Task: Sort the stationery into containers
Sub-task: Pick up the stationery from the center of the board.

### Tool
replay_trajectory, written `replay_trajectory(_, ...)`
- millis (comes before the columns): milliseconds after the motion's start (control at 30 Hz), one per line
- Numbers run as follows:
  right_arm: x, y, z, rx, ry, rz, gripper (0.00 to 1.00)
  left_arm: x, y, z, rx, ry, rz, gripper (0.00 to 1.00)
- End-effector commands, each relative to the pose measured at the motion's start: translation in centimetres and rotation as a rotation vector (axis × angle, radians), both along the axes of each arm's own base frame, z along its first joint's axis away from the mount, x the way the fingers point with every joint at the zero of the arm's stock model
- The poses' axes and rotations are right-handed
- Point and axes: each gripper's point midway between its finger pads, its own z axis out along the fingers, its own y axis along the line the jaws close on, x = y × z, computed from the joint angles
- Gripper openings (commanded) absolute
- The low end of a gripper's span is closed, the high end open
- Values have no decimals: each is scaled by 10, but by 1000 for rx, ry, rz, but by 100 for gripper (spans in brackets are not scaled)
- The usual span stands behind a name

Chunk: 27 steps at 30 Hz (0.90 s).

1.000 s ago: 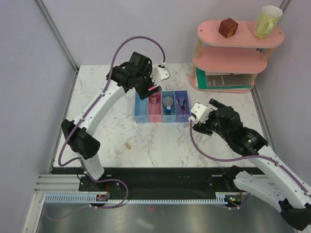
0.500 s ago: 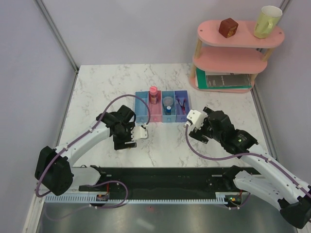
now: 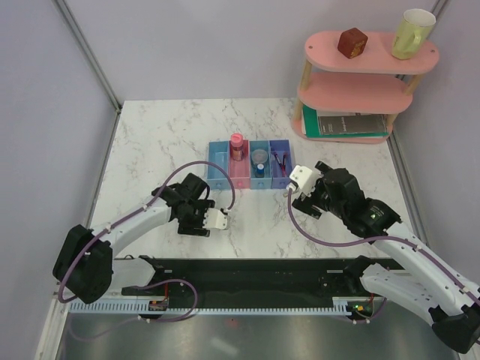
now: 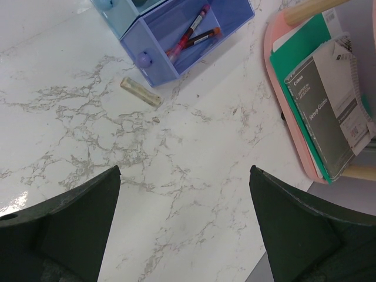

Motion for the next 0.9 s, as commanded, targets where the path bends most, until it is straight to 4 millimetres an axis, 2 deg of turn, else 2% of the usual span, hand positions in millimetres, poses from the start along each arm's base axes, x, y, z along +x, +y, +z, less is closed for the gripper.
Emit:
replay_trajectory(0, 1, -4, 10, 26, -25, -30, 98, 19, -18, -6, -40, -55, -85, 70)
replay_trajectory(200, 0, -4, 6, 27, -17, -29, 98, 22, -21, -19, -27, -29, -85, 57)
replay_trajectory(367, 0, -4, 9, 28, -25, -28, 98, 17, -21, -26, -13, -1, -94, 55)
replay_trajectory(467, 0, -4, 5, 24, -18, -28, 98, 14, -19, -30, -2, 5, -106, 49)
replay_trajectory(567, -1, -7, -6, 11, -6, -37, 98, 12, -21, -31, -2, 15, -99, 29)
replay_trajectory(600, -2, -9, -15, 6, 7, -51, 98, 11, -21, -32, 0, 17, -99, 19)
replay_trajectory(700, -5, -14, -36, -9, 47, -66, 98, 10, -21, -31, 4, 18, -92, 2)
replay_trajectory(733, -5, -15, -41, 1, 65, -71, 98, 9, -20, -30, 10, 22, -80, 2)
replay_trajectory(800, -4, -15, -55, 21, 112, -70, 98, 15, -27, -14, -27, 5, -35, 2)
replay_trajectory(867, 3, -15, -60, 36, 120, -76, 98, 26, -41, 12, -100, -39, -6, 2)
